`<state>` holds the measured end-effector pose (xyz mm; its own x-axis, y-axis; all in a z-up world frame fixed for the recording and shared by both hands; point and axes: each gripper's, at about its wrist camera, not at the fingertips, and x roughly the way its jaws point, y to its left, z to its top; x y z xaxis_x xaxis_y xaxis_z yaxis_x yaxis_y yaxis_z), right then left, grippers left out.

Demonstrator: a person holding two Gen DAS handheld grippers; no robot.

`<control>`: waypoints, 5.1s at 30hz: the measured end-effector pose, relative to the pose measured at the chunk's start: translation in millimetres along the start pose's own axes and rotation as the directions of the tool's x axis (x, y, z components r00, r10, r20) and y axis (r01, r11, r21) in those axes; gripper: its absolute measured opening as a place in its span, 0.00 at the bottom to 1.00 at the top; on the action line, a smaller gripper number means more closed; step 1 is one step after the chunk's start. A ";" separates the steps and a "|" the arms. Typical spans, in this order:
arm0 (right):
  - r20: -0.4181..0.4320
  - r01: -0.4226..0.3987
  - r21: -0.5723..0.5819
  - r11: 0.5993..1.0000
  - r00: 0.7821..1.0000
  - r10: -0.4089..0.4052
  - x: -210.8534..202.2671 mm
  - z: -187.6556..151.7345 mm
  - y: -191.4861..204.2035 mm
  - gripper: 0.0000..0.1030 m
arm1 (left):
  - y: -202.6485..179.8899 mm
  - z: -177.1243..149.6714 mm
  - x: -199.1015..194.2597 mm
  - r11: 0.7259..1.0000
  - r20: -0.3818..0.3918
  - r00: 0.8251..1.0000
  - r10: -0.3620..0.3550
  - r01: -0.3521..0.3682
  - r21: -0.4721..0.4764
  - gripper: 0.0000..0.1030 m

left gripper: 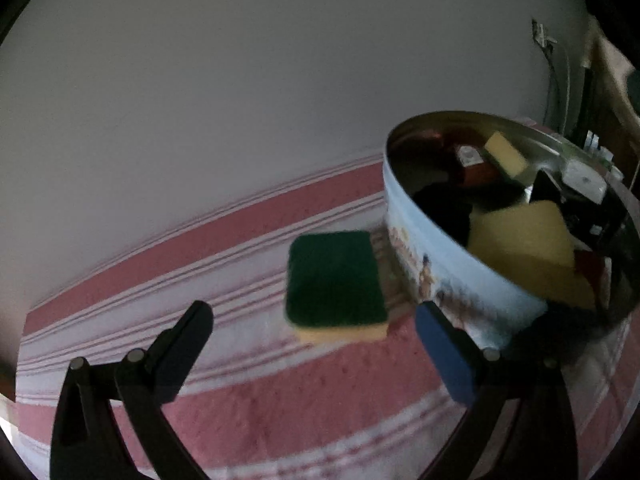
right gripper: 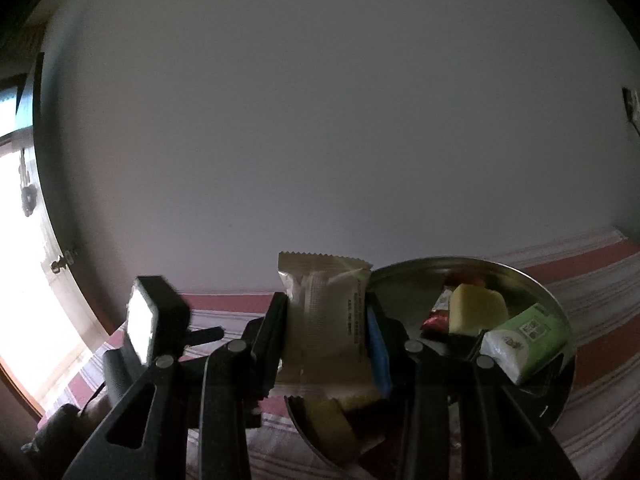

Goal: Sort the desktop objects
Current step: 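Hold the white snack in the right tool while the left tool grasps the green-and-yellow sponge, then carry the sponge and white snack over the tin with both tools, then open both tools to drop the sponge and white snack into the tin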

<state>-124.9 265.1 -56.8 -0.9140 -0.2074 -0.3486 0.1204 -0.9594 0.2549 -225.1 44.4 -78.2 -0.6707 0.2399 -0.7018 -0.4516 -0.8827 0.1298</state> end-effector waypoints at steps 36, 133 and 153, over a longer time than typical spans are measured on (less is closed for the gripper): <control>0.074 -0.039 -0.178 0.983 0.996 0.053 5.8 -47.6 58.8 0.39 | 38.6 -32.3 -66.6 0.894 0.108 0.964 0.241 -0.178 -0.411 0.52; 0.229 0.302 -0.107 0.947 0.935 -0.273 -41.7 13.8 -106.8 0.39 | -144.8 38.9 -71.6 0.953 0.228 0.968 0.101 -0.029 -0.301 0.52; 0.023 0.153 -0.187 0.970 0.988 -0.151 26.2 58.0 -112.9 0.39 | -157.6 51.1 -52.6 0.944 0.181 0.982 0.049 0.014 -0.330 0.53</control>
<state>-184.8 379.1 -42.4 -0.9303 -0.0555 -0.3626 0.0496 -0.9984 0.0255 -148.7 191.5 -26.0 -0.7876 0.2658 -0.5560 -0.2414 -0.9632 -0.1185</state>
